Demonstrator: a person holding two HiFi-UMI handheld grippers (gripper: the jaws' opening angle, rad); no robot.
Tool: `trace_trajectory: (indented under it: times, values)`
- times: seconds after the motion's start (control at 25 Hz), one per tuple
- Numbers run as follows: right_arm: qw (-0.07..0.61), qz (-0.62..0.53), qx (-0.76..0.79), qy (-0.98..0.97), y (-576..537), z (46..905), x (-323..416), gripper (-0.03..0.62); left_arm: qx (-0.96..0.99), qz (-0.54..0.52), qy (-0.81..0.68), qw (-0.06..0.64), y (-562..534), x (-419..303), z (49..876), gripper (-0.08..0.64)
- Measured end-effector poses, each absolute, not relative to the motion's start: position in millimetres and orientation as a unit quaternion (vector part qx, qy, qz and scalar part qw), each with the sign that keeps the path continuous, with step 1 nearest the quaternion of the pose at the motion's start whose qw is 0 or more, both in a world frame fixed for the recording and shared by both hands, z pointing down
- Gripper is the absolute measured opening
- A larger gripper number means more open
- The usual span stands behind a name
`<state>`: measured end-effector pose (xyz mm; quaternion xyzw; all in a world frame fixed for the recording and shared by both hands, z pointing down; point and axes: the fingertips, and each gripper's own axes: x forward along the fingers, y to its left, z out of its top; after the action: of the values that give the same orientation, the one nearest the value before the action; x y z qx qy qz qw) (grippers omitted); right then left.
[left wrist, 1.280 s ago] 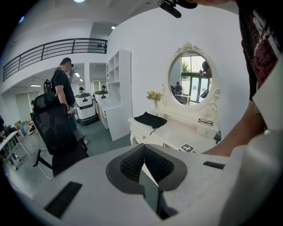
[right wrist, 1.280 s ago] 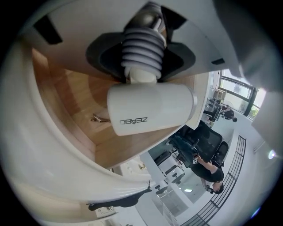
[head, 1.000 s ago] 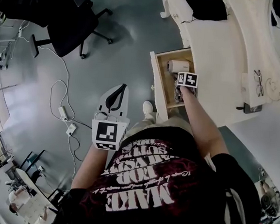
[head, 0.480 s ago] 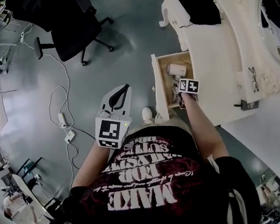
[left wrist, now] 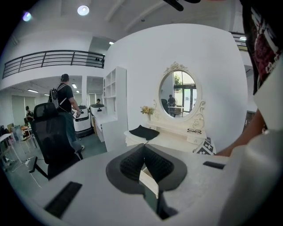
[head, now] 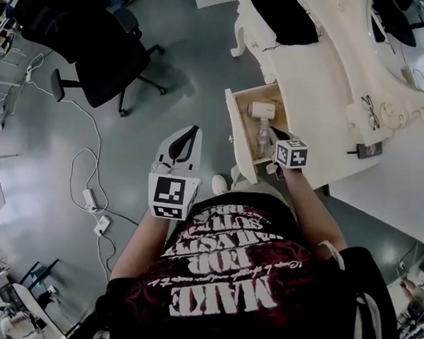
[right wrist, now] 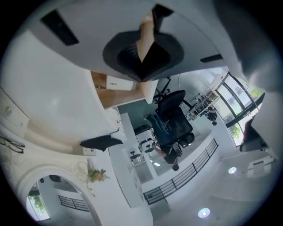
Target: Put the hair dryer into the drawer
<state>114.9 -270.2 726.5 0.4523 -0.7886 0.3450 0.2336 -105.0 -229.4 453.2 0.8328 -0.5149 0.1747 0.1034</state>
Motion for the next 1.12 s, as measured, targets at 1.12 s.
trace_trajectory:
  times: [1.12]
  values:
    - [0.087, 0.132, 0.459, -0.874, -215.5, 434.7, 75.2, 0.005, 0.860, 0.089, -0.500, 0.050, -181.9, -129.6, 382.7, 0.005]
